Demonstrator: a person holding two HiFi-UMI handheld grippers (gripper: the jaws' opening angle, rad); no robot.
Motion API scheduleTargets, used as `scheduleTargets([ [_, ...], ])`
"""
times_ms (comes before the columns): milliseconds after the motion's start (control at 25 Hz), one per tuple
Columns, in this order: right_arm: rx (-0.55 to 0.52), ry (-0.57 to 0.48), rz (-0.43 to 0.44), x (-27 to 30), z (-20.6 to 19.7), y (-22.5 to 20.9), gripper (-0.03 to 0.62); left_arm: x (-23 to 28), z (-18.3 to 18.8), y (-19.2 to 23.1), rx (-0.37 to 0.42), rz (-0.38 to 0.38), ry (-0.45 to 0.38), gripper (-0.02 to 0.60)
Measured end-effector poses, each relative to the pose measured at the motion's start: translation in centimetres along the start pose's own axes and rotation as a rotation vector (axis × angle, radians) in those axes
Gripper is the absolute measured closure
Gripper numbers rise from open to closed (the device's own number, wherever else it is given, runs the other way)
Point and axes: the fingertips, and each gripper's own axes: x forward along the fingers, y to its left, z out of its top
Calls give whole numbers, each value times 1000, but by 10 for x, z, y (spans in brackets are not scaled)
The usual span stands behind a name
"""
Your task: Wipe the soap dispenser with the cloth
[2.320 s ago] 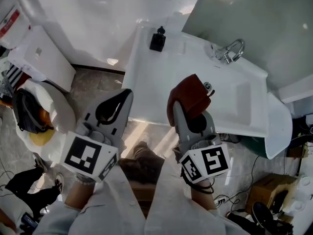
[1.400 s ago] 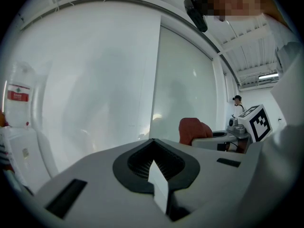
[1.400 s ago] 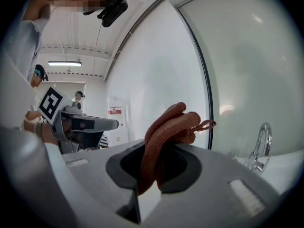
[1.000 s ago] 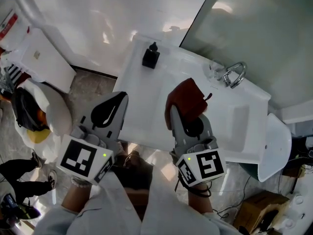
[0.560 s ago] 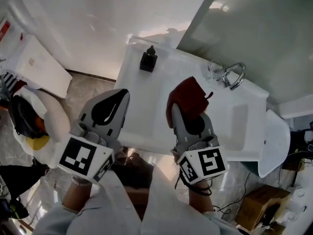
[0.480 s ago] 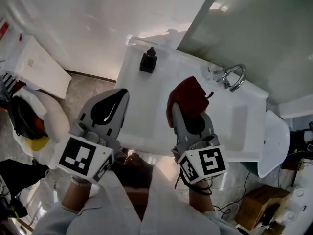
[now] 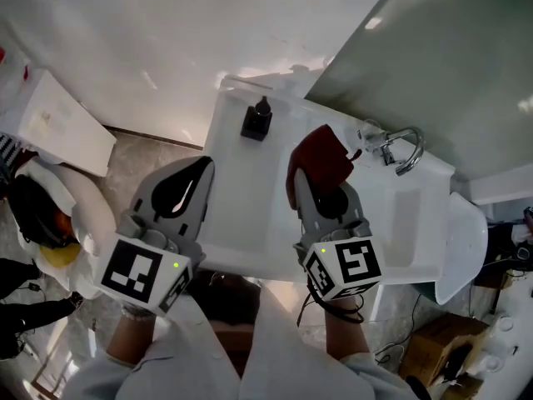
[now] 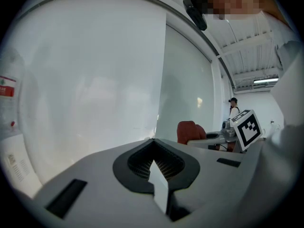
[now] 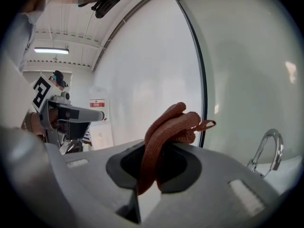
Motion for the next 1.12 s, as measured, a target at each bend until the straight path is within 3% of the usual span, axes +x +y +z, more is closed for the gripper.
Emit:
scheduleTargets([
  [680,-187,185,-20,122,-50,-31,537,25,-33,37,-64,-33,69,577],
  [1120,-294,309,-27,159,-78,-34,537,38,-42,42,-64,-68,94,577],
])
